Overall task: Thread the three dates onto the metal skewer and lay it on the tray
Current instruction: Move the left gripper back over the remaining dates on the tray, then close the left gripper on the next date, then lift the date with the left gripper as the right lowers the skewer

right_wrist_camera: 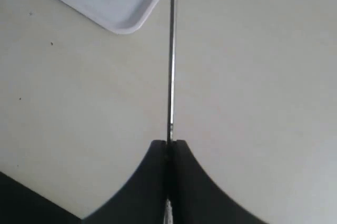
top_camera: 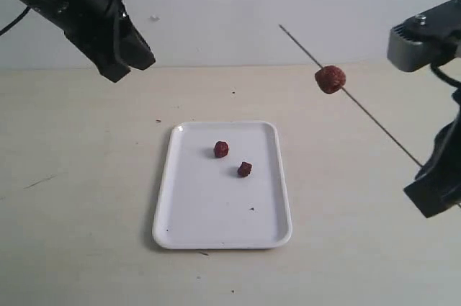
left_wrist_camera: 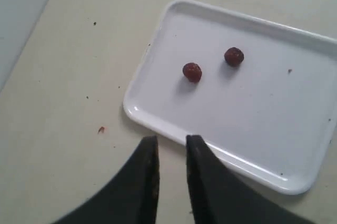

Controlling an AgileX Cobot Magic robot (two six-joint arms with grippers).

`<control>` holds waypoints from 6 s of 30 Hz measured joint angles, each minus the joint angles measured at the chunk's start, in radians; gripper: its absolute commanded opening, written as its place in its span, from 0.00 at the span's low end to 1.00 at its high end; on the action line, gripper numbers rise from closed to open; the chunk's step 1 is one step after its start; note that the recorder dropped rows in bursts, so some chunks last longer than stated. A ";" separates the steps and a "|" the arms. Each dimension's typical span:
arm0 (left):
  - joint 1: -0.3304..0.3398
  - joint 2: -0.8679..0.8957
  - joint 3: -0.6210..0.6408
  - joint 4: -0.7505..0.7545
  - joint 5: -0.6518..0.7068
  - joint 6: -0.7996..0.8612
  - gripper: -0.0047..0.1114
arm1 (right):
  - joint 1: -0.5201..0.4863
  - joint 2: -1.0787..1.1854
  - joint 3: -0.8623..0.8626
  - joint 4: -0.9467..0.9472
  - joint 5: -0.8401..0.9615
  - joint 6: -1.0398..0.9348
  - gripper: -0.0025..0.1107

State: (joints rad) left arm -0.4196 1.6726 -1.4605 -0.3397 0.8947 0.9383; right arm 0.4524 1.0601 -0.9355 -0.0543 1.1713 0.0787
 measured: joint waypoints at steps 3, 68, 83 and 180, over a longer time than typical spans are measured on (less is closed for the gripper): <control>0.000 0.051 0.000 0.000 -0.007 -0.028 0.23 | 0.000 -0.057 0.000 -0.019 0.042 0.027 0.02; -0.310 0.586 -0.418 0.294 0.131 0.061 0.47 | 0.000 -0.173 0.182 -0.001 0.035 0.019 0.02; -0.286 0.627 -0.419 0.139 -0.004 0.506 0.47 | 0.000 -0.173 0.182 0.008 0.044 0.007 0.02; -0.221 0.554 -0.360 -0.022 -0.024 0.622 0.32 | 0.000 -0.173 0.213 -0.076 0.056 0.081 0.02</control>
State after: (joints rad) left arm -0.6409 2.2264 -1.8203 -0.3620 0.8706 1.5599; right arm 0.4524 0.8870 -0.7226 -0.1298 1.2275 0.1594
